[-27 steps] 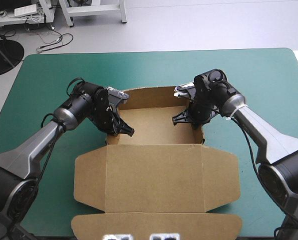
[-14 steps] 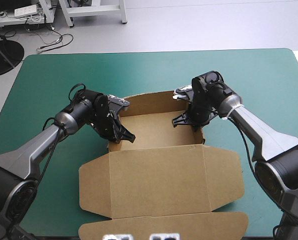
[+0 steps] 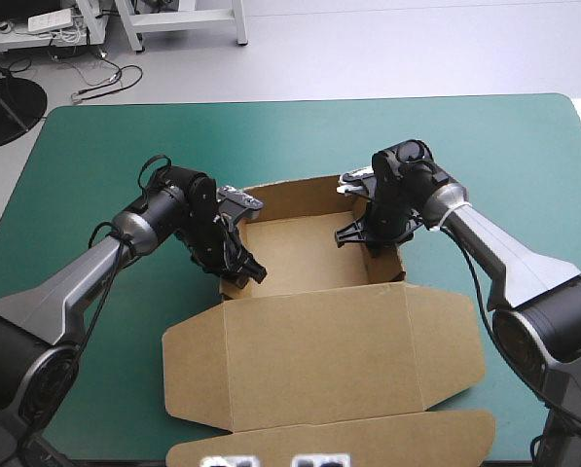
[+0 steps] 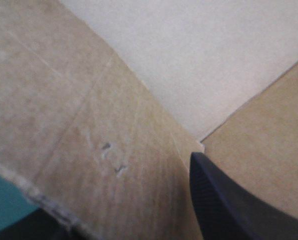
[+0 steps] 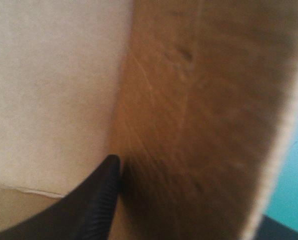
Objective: Fold the box
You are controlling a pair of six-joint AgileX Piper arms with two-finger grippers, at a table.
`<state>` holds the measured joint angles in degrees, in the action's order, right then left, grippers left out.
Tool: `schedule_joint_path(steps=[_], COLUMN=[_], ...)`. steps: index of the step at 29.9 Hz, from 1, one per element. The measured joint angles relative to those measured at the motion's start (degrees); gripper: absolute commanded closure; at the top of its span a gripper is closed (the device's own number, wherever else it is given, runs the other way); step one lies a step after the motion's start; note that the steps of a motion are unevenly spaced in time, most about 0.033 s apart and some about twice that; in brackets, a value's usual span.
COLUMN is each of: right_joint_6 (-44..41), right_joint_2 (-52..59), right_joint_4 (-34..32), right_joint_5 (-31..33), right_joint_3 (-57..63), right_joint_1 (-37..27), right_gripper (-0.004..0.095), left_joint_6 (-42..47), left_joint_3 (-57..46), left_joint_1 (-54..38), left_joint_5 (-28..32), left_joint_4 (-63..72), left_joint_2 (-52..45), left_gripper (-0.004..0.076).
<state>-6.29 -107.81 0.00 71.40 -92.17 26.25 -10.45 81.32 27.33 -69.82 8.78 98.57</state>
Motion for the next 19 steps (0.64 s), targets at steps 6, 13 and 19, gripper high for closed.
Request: schedule_joint_path(steps=[6, 13, 19], right_joint_6=[1.0, 1.5, 1.9], right_joint_2=[0.0, 1.8, 5.0], right_joint_4=[2.2, 1.1, 0.0], right_joint_5=[-0.5, -0.9, -0.9], right_joint_3=[0.0, -0.6, -1.6], right_joint_1=[0.0, 0.0, 0.0], right_gripper=[-0.0015, -0.0015, -0.0015], left_joint_6=[-0.5, -0.1, 0.2], left_joint_3=[3.9, 5.2, 6.0], left_joint_1=[0.0, 0.1, 0.1], left_joint_5=[-0.7, -0.8, -0.8], left_joint_4=[0.3, -3.1, -3.7], left_joint_2=[0.0, 0.0, 0.0], left_gripper=[0.0309, 0.0309, 0.0309])
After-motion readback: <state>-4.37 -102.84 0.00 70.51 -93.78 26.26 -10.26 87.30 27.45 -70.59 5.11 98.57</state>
